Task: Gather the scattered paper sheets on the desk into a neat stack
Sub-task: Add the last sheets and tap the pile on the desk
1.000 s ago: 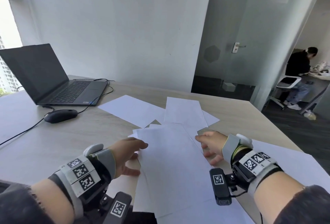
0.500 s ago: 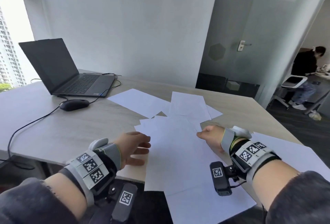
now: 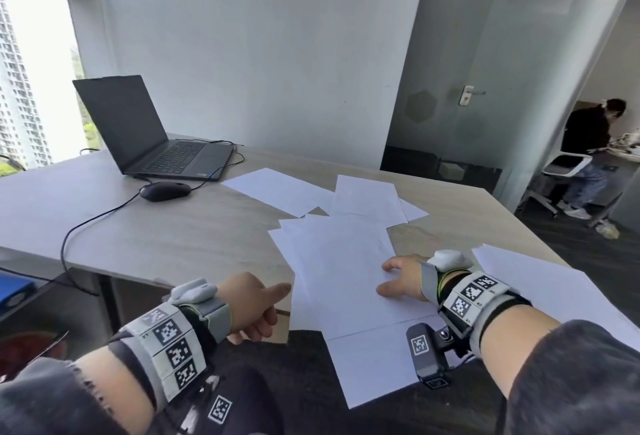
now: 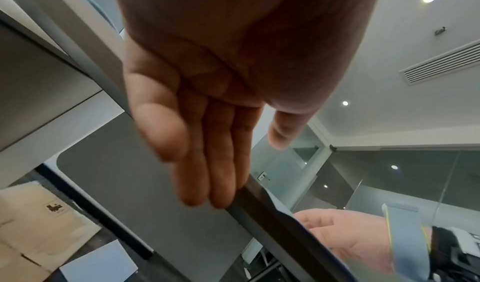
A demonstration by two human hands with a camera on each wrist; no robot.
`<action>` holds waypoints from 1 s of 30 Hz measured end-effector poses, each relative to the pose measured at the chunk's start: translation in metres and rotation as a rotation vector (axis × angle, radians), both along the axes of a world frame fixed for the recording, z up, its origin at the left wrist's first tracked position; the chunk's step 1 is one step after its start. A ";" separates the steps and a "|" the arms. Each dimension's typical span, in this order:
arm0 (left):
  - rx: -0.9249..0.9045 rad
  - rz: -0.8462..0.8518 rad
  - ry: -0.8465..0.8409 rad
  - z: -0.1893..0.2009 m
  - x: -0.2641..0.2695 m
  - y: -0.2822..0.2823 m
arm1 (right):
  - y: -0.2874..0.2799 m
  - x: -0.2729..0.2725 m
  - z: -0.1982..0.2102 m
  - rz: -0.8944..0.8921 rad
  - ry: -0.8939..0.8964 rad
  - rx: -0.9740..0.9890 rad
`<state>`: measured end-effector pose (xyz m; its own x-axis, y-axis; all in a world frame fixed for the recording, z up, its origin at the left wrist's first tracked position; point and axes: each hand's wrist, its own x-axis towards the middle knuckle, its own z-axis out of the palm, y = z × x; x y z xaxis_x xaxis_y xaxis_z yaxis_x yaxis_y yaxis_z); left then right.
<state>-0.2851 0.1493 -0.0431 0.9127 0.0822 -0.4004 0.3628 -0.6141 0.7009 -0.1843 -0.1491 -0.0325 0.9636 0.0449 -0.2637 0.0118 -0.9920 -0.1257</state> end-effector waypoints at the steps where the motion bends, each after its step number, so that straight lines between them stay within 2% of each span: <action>1: -0.005 0.000 0.028 -0.002 -0.002 0.001 | 0.000 -0.005 0.000 0.011 -0.002 0.003; 4: -0.132 0.011 0.120 -0.010 -0.006 0.001 | 0.001 -0.017 0.003 0.059 0.003 0.023; 7: -0.386 0.090 0.187 -0.018 -0.009 -0.004 | 0.004 -0.024 0.005 0.095 -0.012 0.025; 10: -0.654 0.194 0.170 -0.021 -0.011 -0.008 | 0.006 -0.029 0.006 0.125 0.000 0.067; 12: -0.733 0.226 0.119 -0.017 -0.008 -0.009 | 0.008 -0.031 0.007 0.125 -0.008 0.078; 20: -0.696 0.258 -0.101 0.002 0.006 -0.012 | 0.014 -0.041 0.015 0.166 0.045 0.338; 25: -0.605 0.188 -0.353 0.017 0.017 0.002 | 0.011 -0.025 0.012 0.093 -0.058 0.511; 27: -0.625 0.171 -0.399 0.027 0.017 0.008 | 0.012 -0.023 0.017 0.029 -0.055 0.630; 30: -0.738 0.149 -0.426 0.041 0.020 0.015 | 0.014 -0.019 0.024 -0.082 0.043 0.886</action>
